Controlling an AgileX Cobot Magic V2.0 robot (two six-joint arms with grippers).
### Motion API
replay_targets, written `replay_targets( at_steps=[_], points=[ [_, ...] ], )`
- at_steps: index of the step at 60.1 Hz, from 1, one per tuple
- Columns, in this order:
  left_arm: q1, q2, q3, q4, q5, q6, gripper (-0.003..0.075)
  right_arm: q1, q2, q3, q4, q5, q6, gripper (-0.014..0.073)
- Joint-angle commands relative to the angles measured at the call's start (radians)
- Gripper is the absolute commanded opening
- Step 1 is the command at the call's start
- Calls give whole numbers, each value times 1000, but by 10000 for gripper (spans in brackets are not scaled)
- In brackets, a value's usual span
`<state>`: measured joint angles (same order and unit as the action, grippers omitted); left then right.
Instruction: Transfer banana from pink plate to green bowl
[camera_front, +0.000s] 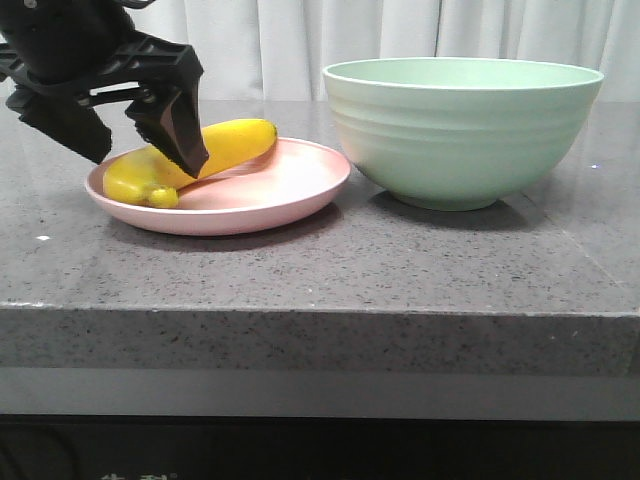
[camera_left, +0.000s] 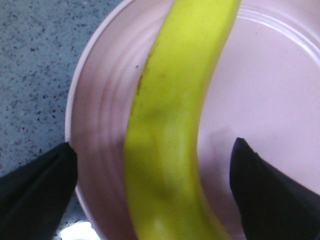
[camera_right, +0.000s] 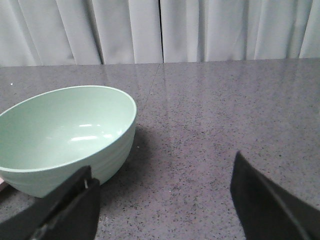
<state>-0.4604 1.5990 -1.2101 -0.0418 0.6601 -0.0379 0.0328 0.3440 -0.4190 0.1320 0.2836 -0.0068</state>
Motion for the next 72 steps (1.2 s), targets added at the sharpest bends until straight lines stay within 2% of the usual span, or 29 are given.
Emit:
replay_targets(
  at_steps=[1,38,56,72],
  points=[
    [-9,-29,-29,-8,-58,-11,608,-6,15,-37,-8,-75,-10,561],
    [-9,-30,-83,4,-28,-9,608,-6,15,-37,-8,-74,-10,561],
    [-73,-19,-83,9,-35,-5,608,-6,15,-37,-8,-74,-10,561],
    [-71,19,-83,11,-27,-5,608,-6,16,-37,-8,-51,-10,561]
  ],
)
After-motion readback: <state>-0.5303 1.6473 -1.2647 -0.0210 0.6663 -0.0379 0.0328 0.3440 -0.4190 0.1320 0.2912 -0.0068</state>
